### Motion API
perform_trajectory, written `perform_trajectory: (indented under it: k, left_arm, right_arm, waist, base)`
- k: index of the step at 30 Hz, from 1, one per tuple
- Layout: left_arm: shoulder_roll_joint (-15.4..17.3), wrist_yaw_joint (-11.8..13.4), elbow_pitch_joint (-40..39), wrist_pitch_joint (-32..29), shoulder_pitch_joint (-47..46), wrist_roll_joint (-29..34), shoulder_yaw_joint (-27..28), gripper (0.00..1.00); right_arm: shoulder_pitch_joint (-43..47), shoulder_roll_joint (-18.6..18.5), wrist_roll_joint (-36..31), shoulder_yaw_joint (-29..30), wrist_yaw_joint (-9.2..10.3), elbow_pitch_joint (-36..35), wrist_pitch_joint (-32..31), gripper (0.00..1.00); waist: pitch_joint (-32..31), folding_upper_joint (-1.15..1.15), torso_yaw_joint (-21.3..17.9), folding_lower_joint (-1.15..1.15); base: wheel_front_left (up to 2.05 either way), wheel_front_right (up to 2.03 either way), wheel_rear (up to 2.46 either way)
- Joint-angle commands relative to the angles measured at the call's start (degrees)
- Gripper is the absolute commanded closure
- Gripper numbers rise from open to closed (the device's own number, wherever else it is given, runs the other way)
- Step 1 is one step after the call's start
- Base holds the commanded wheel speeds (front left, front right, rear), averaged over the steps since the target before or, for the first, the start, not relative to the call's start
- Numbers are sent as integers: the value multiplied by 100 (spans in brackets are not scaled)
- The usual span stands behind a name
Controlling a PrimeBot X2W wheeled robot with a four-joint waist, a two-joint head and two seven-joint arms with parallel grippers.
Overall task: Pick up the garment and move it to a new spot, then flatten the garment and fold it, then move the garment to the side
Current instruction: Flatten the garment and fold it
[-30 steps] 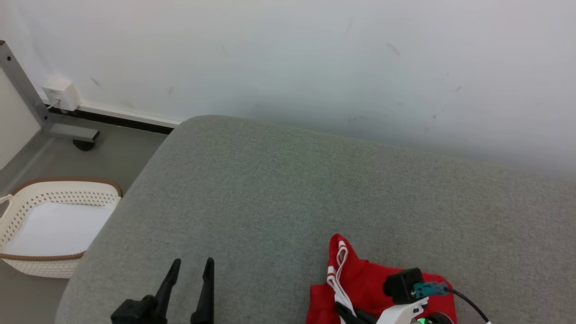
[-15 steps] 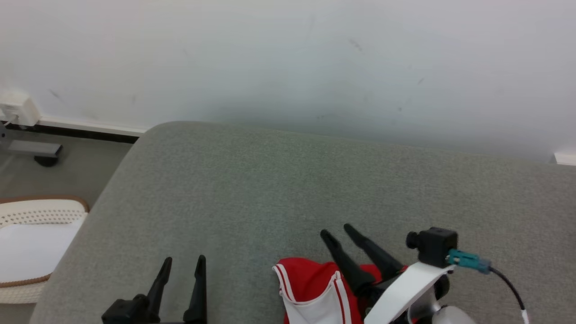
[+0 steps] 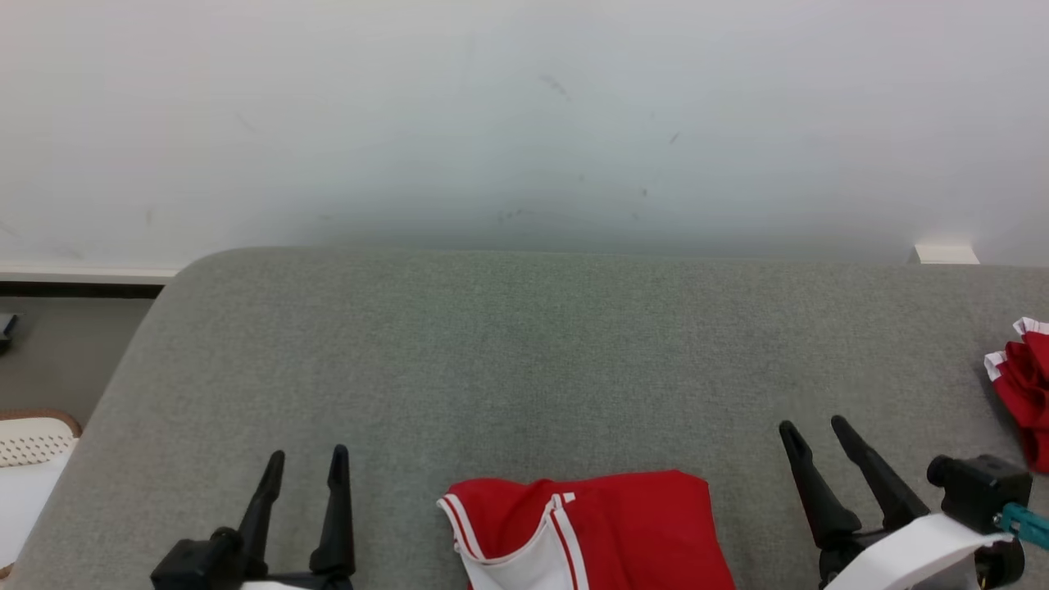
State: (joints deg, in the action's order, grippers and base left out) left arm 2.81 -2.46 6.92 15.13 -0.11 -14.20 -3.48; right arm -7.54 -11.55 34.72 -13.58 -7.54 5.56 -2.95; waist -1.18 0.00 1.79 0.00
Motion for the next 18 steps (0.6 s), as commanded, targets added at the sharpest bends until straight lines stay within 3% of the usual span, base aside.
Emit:
perform_trajectory:
  k: [1, 2, 3, 4, 7, 14, 18]
  left_arm:
    - [19, 6, -36, -1, 36, 62, 58, 0]
    - [19, 1, -42, -1, 38, 68, 71, 0]
    - [19, -8, -49, -1, 39, 73, 81, 0]
    - [19, -19, -52, -1, 39, 78, 91, 0]
    - [19, -38, -43, -1, 11, 102, 79, 0]
    - [24, -20, 7, -1, -55, 99, 43, 0]
    - [21, -25, 46, -1, -49, 110, 43, 0]
  right_arm:
    - [175, 84, -31, 95, 12, 28, 13, 12]
    - [234, 133, -41, 121, 12, 39, 21, 49]
    - [295, 180, -47, 124, 12, 62, 12, 62]
    - [333, 229, -19, 93, 12, 83, -10, 100]
    - [403, 483, 631, -183, 12, 147, -214, 100]
    - [167, 822, 3119, -190, 12, 908, -1231, 100]
    - [-109, 855, 3766, -223, 11, 1578, -1811, 100]
  waist:
    - [-1, 0, -33, 0]
    - [-1, 0, -42, 0]
    - [0, 0, -46, 0]
    - [3, 0, -45, 0]
    - [18, 0, -2, 0]
    - [65, 0, 288, 0]
    - [71, 0, 503, 0]
  base:
    - [0, 0, 0]
    - [0, 0, 0]
    - [0, 0, 0]
    - [0, 0, 0]
    - [0, 0, 0]
    - [0, 0, 0]
    - [0, 0, 0]
